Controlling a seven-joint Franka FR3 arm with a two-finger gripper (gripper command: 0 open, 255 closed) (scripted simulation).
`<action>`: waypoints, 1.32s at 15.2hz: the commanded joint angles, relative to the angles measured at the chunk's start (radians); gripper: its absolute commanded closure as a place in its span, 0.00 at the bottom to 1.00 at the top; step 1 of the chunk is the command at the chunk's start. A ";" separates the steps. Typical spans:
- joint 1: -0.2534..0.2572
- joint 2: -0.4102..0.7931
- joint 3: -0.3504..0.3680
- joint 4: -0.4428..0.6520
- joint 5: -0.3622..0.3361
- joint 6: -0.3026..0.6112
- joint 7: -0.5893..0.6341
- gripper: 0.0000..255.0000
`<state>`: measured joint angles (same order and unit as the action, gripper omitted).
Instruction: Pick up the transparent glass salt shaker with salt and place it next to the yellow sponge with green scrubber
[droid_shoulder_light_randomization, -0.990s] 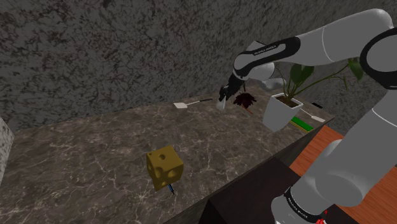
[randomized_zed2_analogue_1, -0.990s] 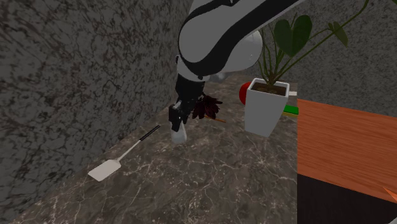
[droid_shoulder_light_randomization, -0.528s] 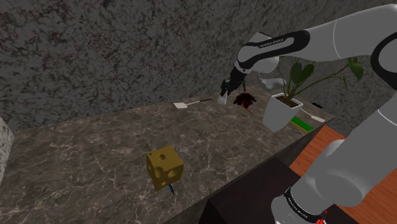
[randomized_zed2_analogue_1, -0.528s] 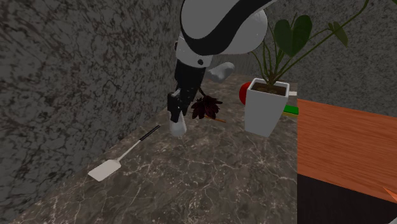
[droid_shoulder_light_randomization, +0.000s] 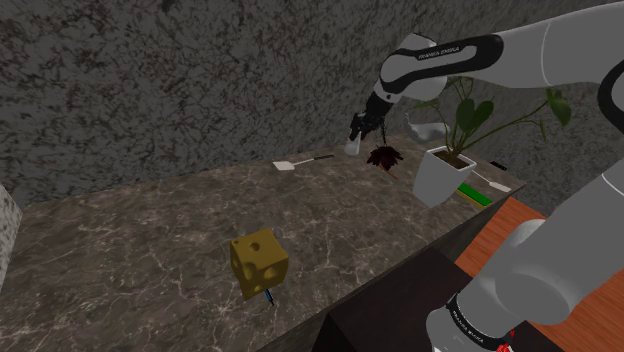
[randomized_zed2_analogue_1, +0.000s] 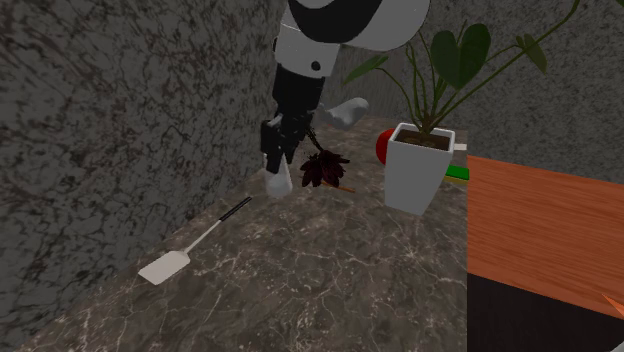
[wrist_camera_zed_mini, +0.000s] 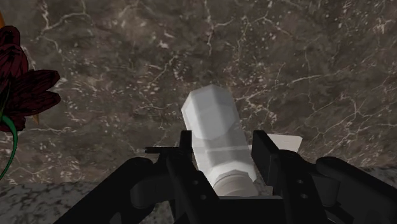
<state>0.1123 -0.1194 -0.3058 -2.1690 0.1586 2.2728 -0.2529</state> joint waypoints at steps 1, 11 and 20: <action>0.000 -0.006 0.002 0.023 -0.006 -0.028 0.009 1.00; -0.022 -0.054 -0.020 0.074 -0.027 -0.129 -0.011 1.00; -0.108 -0.116 -0.151 0.036 -0.038 -0.179 -0.217 1.00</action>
<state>0.0132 -0.2336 -0.4417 -2.1267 0.1208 2.0942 -0.4441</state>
